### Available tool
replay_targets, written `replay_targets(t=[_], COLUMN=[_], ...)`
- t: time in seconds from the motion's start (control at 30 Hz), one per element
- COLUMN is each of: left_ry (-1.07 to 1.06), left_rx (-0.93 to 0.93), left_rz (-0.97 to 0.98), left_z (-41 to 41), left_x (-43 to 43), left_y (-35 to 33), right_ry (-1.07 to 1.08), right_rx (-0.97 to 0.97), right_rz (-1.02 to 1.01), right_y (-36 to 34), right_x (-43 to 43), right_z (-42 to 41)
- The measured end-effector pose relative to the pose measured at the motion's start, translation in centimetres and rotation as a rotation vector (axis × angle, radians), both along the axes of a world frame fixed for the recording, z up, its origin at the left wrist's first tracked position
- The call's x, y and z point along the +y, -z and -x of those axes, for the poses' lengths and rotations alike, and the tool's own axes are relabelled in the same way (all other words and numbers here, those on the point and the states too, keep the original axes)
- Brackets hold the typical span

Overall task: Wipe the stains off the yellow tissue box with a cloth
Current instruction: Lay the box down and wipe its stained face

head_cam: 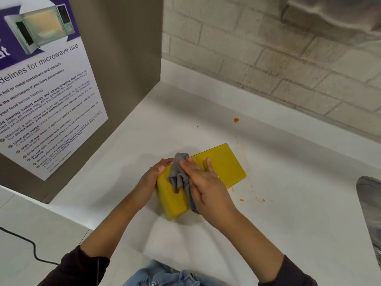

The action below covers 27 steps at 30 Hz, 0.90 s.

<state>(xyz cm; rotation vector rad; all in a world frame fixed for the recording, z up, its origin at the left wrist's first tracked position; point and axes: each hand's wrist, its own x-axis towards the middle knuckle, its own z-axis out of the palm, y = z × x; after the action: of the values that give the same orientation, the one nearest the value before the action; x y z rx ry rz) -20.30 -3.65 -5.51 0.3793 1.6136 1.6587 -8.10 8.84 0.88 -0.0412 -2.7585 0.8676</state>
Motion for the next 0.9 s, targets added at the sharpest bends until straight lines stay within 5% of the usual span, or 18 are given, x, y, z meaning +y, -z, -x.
replay_targets(t=[0.3,0.6,0.9], left_ry=[-0.010,-0.003,0.005], left_rx=[-0.012,0.004,0.024], left_rz=[0.018,0.017,0.059], left_z=[-0.2,0.1,0.0], left_x=[0.3,0.0,-0.2], left_y=[-0.4,0.0,0.5], right_ry=[0.205,-0.092,0.094], right_rx=[0.086,0.017,0.046], right_rz=[0.048,0.029,0.059], right_y=[0.1,0.1,0.0], right_x=[0.5,0.8,-1.0], right_z=[0.0,-0.9,0.4])
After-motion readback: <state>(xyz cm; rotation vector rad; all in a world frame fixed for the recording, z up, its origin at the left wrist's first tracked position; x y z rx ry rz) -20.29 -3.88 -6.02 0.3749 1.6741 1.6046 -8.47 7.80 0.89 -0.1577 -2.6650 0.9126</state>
